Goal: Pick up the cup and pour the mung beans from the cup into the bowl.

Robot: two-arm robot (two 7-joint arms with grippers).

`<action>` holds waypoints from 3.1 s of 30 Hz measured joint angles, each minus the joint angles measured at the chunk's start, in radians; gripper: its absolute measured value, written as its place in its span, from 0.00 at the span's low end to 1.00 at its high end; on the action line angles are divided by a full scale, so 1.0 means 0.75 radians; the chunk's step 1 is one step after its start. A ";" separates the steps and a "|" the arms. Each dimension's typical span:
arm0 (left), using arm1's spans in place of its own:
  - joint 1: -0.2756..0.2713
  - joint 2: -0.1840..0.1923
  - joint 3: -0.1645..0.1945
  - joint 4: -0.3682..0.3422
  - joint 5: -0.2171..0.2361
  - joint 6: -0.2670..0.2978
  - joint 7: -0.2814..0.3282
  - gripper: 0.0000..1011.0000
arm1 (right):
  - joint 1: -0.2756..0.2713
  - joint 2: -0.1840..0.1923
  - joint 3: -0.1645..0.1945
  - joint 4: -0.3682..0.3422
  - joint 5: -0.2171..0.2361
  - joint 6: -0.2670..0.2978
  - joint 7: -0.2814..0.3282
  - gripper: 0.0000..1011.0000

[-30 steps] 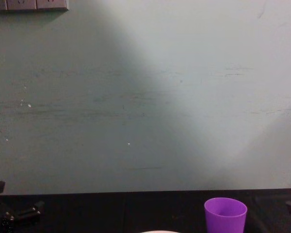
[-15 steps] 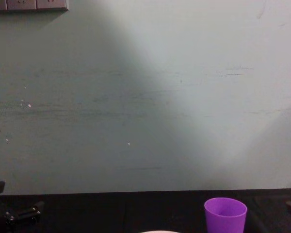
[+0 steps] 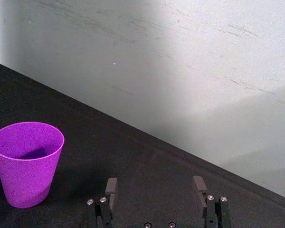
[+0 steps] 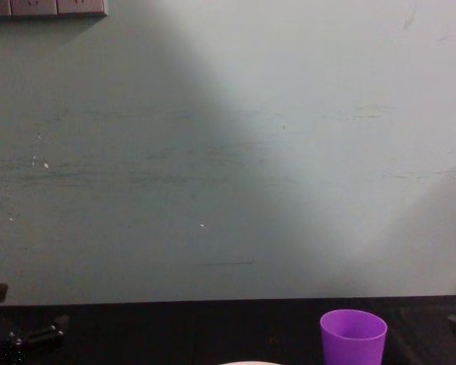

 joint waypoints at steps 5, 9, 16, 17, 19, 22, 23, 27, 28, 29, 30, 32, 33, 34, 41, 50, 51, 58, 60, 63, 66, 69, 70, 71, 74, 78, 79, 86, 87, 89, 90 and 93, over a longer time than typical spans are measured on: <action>0.000 0.000 0.000 0.000 0.000 0.000 0.000 0.99 | 0.000 0.000 0.000 0.000 0.000 0.000 0.000 0.99; 0.000 0.000 0.000 0.000 0.000 0.000 0.000 0.99 | 0.000 0.000 0.000 0.000 0.000 0.000 0.000 0.99; 0.000 0.000 0.000 0.000 0.000 0.000 0.000 0.99 | 0.000 0.000 0.000 0.000 0.000 0.000 0.000 0.99; 0.000 0.000 0.000 0.000 0.000 0.000 0.000 0.99 | 0.000 0.000 0.000 0.000 0.000 0.000 0.000 0.99; 0.000 0.000 0.000 0.000 0.000 0.000 0.000 0.99 | 0.000 0.000 0.000 0.000 0.000 0.000 0.000 0.99; 0.000 0.000 0.000 0.000 0.000 0.000 0.000 0.99 | 0.000 0.000 0.000 0.000 0.000 0.000 0.000 0.99; 0.000 0.000 0.000 0.000 0.000 0.000 0.000 0.99 | 0.000 0.000 0.000 0.000 0.000 0.000 0.000 0.99; 0.000 0.000 0.000 0.000 0.000 0.000 0.000 0.99 | 0.000 0.000 0.000 0.000 0.000 0.000 0.000 0.99; 0.000 0.000 0.000 0.000 0.000 0.000 0.000 0.99 | 0.000 0.000 0.000 0.000 0.000 0.000 0.000 0.99; 0.000 0.000 0.000 0.000 0.000 0.000 0.000 0.99 | 0.000 0.000 0.000 0.000 0.000 0.000 0.000 0.99; 0.000 0.000 0.000 0.000 0.000 0.000 0.000 0.99 | 0.000 0.000 0.000 0.000 0.000 0.000 0.000 0.99; 0.000 0.000 0.000 0.000 0.000 0.000 0.000 0.99 | 0.000 0.000 0.000 0.000 0.000 0.000 0.000 0.99; 0.000 0.000 0.000 0.000 0.000 0.000 0.000 0.99 | 0.000 0.000 0.000 0.000 0.000 0.000 0.000 0.99; 0.000 0.000 0.000 0.000 0.000 0.000 0.000 0.99 | 0.000 0.000 0.000 0.000 0.000 0.000 0.000 0.99; 0.000 0.000 0.000 0.000 0.000 0.000 0.000 0.99 | 0.000 0.000 0.000 0.000 0.000 0.000 0.000 0.99; 0.000 0.000 0.000 0.000 0.000 0.000 0.000 0.99 | 0.000 0.000 0.000 0.000 0.000 0.000 0.000 0.99; 0.000 0.000 0.000 0.000 0.000 0.000 0.000 0.99 | 0.000 0.000 0.000 0.000 0.000 0.000 0.000 0.99; 0.000 0.000 0.000 0.000 0.000 0.000 0.000 0.99 | 0.000 0.000 0.000 0.000 0.000 0.000 0.000 0.99; 0.000 0.000 0.000 0.000 0.000 0.000 0.000 0.99 | 0.000 0.000 0.000 0.000 0.000 0.000 0.000 0.99; 0.000 0.000 0.000 0.000 0.000 0.000 0.000 0.99 | -0.010 -0.001 0.007 -0.002 0.000 0.007 0.004 0.99; 0.000 0.000 0.000 0.000 0.000 0.000 0.000 0.99 | -0.024 -0.002 0.011 -0.010 0.003 0.024 0.032 0.99; 0.000 0.000 0.000 0.000 0.000 0.000 0.000 0.99 | -0.035 -0.006 0.009 -0.017 0.009 0.031 0.070 0.99; 0.000 0.000 0.000 0.000 0.000 0.000 0.000 0.99 | -0.038 -0.007 0.008 -0.018 0.010 0.032 0.079 0.99; 0.000 0.000 0.000 0.000 0.000 0.000 0.000 0.99 | -0.042 -0.009 0.007 -0.019 0.013 0.031 0.090 0.99; 0.000 0.000 0.000 0.000 0.000 0.000 0.000 0.99 | -0.055 -0.017 0.003 -0.025 0.028 0.022 0.137 0.99; 0.000 0.000 0.000 0.000 0.000 0.000 0.000 0.99 | -0.067 -0.032 0.000 -0.027 0.052 0.002 0.198 0.99; 0.000 0.000 0.000 0.000 0.000 0.000 0.000 0.99 | -0.068 -0.039 -0.002 -0.025 0.058 -0.002 0.216 0.99; 0.000 0.000 0.000 0.000 0.000 0.000 0.000 0.99 | -0.063 -0.077 -0.010 -0.009 0.068 -0.010 0.278 0.99; 0.000 0.000 0.000 0.000 0.000 0.000 0.000 0.99 | -0.058 -0.087 -0.012 -0.005 0.068 -0.010 0.289 0.99; 0.000 0.000 0.000 0.000 0.000 0.000 0.000 0.99 | -0.048 -0.105 -0.015 0.009 0.067 -0.011 0.302 0.99; 0.000 0.000 0.000 0.000 0.000 0.000 0.000 0.99 | -0.043 -0.113 -0.015 0.016 0.067 -0.013 0.307 0.99; 0.000 0.000 0.000 0.000 0.000 0.000 0.000 0.99 | -0.024 -0.139 -0.013 0.050 0.077 -0.024 0.331 0.99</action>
